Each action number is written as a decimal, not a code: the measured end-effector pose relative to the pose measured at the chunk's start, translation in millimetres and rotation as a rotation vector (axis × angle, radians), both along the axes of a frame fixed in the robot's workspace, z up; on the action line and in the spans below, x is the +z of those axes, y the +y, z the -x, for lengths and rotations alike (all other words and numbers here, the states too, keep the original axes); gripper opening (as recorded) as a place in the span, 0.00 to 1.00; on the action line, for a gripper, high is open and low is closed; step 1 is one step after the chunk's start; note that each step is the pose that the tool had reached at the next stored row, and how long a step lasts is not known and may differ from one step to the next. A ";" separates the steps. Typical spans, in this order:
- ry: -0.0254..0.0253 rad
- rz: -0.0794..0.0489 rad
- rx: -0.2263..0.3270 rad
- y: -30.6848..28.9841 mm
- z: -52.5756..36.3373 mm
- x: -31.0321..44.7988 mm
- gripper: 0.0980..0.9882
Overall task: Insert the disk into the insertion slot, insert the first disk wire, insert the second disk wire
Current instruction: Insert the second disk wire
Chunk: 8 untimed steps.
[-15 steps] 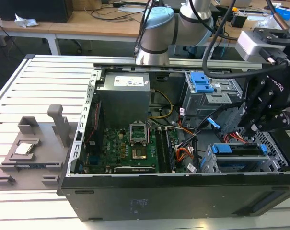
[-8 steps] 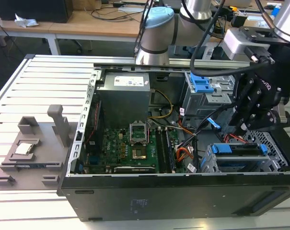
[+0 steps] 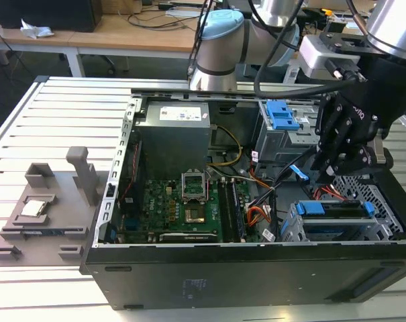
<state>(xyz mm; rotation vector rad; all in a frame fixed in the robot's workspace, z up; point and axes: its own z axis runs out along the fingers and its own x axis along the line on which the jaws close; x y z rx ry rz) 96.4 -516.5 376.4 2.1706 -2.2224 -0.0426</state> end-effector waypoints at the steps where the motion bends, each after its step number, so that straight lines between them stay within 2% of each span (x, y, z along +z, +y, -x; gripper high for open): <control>1: -0.0001 0.000 0.000 0.2 0.3 -0.1 0.23; 8: 0.0000 0.002 0.000 1.1 2.7 -5.5 0.23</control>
